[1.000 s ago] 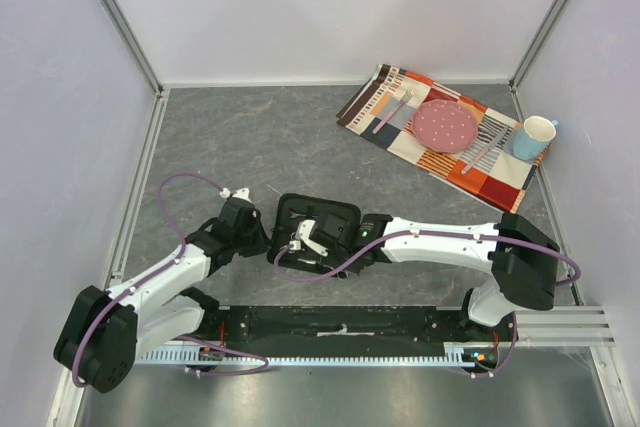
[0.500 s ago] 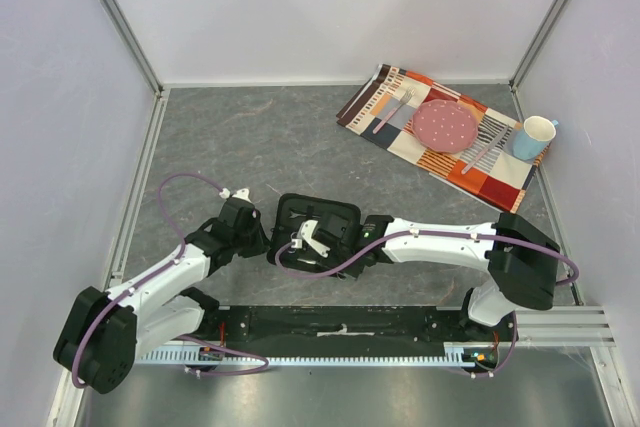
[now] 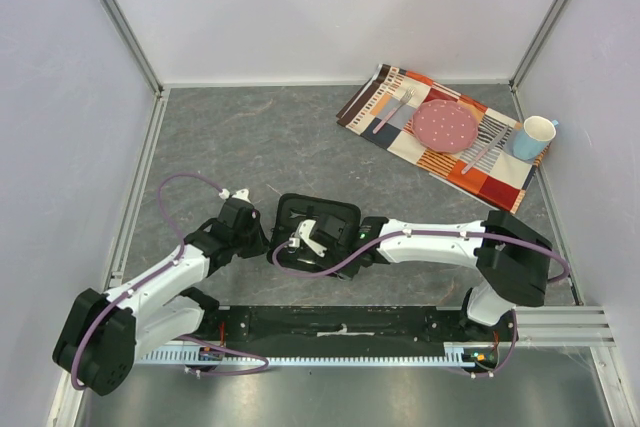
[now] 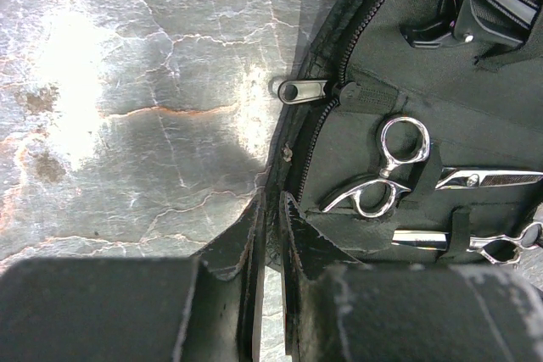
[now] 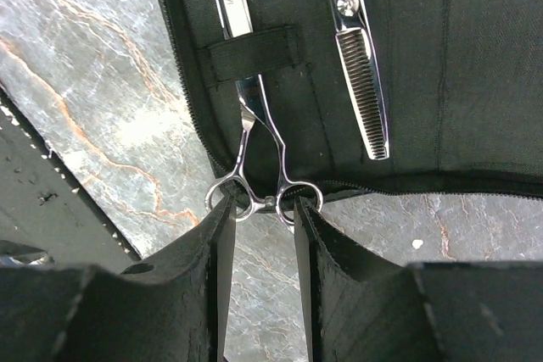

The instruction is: Sort the hair-cutting tools

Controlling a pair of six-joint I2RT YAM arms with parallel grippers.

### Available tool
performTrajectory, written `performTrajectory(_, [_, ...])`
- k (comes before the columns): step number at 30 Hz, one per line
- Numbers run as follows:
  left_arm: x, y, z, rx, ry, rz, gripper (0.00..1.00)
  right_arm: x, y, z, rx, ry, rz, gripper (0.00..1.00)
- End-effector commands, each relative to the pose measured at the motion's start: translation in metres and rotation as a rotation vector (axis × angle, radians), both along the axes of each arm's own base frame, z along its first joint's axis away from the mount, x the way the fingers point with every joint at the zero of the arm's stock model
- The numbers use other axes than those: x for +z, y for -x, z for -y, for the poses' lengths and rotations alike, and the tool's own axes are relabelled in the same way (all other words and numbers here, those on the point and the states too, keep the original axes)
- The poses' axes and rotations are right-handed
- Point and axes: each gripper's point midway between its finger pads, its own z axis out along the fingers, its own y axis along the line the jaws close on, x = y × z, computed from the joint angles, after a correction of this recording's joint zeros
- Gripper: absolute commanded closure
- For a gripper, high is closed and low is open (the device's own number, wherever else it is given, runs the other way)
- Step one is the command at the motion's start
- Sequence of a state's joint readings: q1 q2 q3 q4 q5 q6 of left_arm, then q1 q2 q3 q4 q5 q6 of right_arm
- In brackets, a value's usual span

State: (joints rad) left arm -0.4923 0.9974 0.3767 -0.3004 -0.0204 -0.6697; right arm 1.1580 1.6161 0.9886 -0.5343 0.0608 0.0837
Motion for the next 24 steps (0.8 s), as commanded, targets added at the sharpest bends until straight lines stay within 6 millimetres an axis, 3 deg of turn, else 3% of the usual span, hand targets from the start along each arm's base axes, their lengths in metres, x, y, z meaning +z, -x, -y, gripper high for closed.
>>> performTrajectory(1, [0.014, -0.009, 0.006, 0.001, 0.025, 0.04, 0.83, -0.006, -0.008, 0.001, -0.035, -0.009, 0.01, 0.6])
performTrajectory(12, [0.012, -0.01, 0.006, 0.001, 0.023, 0.032, 0.83, -0.024, 0.001, 0.003, -0.029, -0.014, -0.054, 0.61])
performTrajectory(19, [0.01, -0.012, 0.008, 0.001, 0.024, 0.028, 0.83, -0.025, 0.003, -0.005, 0.001, -0.034, -0.07, 0.75])
performTrajectory(24, [0.008, -0.01, 0.009, -0.001, 0.029, 0.018, 0.84, -0.016, -0.002, -0.016, -0.001, -0.054, -0.062, 0.79])
